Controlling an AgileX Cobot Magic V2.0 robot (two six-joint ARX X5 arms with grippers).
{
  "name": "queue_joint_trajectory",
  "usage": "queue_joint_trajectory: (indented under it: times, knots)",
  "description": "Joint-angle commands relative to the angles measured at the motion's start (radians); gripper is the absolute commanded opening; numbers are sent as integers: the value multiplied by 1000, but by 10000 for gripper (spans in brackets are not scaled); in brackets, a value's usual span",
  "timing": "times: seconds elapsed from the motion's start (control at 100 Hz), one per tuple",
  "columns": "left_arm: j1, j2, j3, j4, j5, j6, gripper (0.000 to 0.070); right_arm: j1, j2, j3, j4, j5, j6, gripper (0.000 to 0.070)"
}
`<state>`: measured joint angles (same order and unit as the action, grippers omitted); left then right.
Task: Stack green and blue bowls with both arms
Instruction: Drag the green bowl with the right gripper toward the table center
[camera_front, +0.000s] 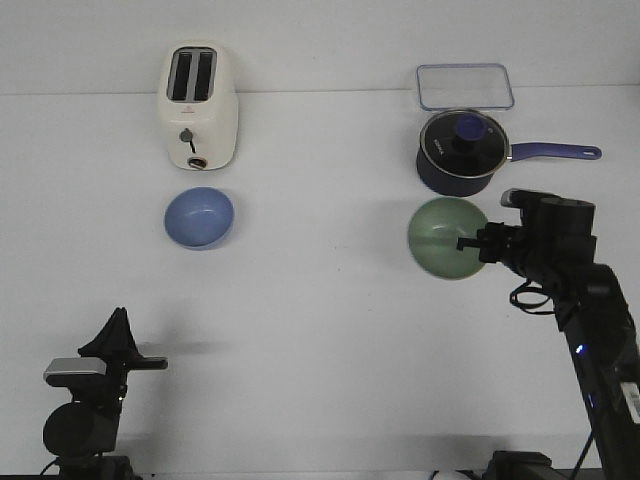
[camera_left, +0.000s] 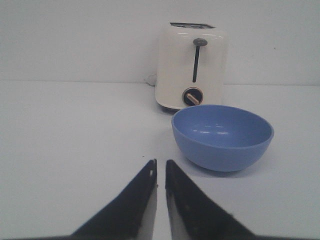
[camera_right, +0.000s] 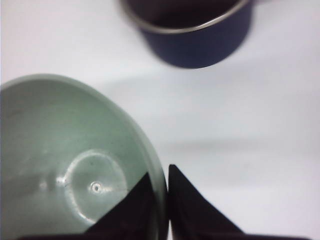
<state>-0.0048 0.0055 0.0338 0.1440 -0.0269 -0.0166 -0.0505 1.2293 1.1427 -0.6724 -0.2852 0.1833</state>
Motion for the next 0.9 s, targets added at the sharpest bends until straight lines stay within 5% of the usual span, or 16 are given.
queue_joint_trajectory:
  times: [0.0, 0.49, 0.89]
  knots:
    - [0, -2, -20, 14, 1, 1, 15, 45, -34, -35, -10, -7, -10, 0]
    - [0, -2, -20, 15, 1, -11, 15, 536, -82, -298, 111, 37, 148, 0]
    - [0, -2, -12, 16, 1, -307, 12, 698, 96, -300, 145, 134, 134, 0]
